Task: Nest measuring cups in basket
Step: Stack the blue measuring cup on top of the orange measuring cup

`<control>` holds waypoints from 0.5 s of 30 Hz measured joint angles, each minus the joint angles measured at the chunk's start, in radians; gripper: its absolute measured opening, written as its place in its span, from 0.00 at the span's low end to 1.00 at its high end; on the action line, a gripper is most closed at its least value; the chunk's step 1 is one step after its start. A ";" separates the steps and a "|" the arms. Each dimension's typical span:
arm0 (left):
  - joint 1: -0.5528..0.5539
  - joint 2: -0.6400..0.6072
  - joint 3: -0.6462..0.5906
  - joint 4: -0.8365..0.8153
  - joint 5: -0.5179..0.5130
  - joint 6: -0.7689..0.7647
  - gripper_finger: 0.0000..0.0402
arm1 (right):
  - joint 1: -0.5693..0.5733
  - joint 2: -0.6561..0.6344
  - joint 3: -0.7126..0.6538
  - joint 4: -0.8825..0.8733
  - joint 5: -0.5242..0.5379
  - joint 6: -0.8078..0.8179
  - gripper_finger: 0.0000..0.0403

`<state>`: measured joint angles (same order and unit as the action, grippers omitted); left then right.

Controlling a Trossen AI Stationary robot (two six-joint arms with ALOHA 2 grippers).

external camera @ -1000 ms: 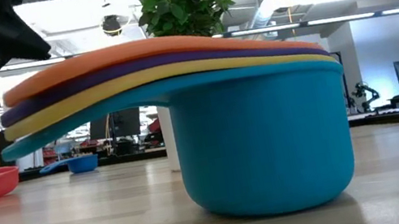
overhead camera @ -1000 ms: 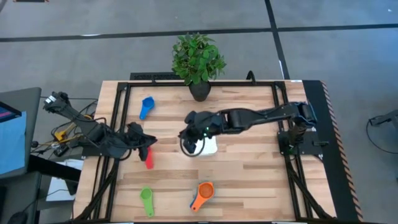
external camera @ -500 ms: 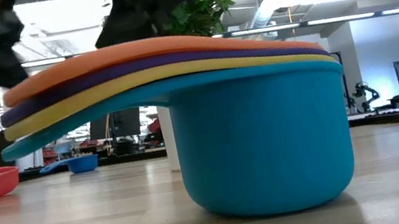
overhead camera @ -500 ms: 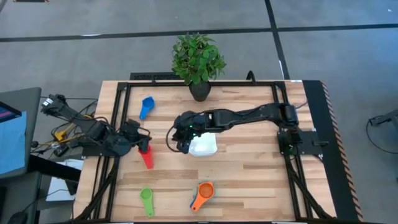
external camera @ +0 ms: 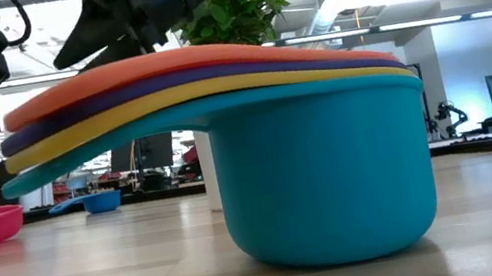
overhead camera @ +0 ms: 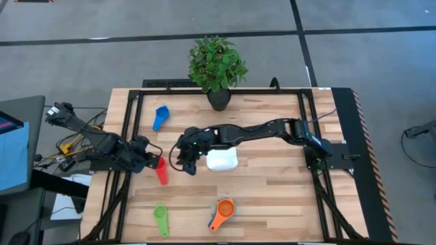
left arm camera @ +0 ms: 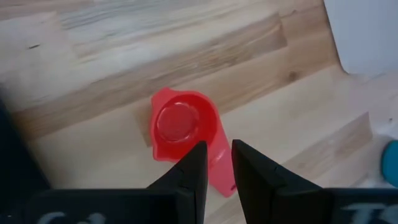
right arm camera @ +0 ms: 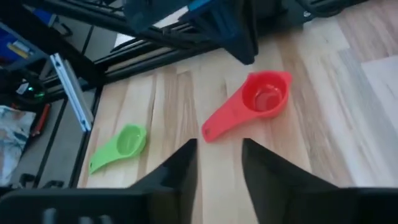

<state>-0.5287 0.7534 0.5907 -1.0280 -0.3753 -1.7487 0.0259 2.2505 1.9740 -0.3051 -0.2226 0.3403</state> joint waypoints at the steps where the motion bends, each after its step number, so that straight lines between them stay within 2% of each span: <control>1: 0.003 0.000 0.000 -0.002 0.001 0.007 0.15 | -0.004 -0.001 0.008 -0.006 0.000 0.000 0.44; 4: 0.005 0.001 0.000 -0.003 0.001 0.009 0.15 | -0.019 -0.009 0.026 -0.050 0.037 0.027 0.54; 7: 0.005 0.006 0.000 -0.001 -0.010 -0.023 0.15 | -0.044 -0.021 0.027 -0.111 0.102 0.033 0.59; 9: 0.005 0.020 0.000 -0.001 -0.043 -0.068 0.15 | -0.065 -0.029 0.028 -0.136 0.149 0.041 0.60; 13: 0.022 0.051 0.000 0.004 -0.147 -0.157 0.15 | -0.108 -0.056 0.029 -0.182 0.172 0.063 0.57; 15: 0.054 0.058 -0.001 0.004 -0.169 -0.182 0.15 | -0.126 -0.078 0.027 -0.229 0.171 0.061 0.56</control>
<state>-0.4742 0.8119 0.5900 -1.0235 -0.5441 -1.9308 -0.1001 2.1728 2.0014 -0.5338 -0.0513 0.4014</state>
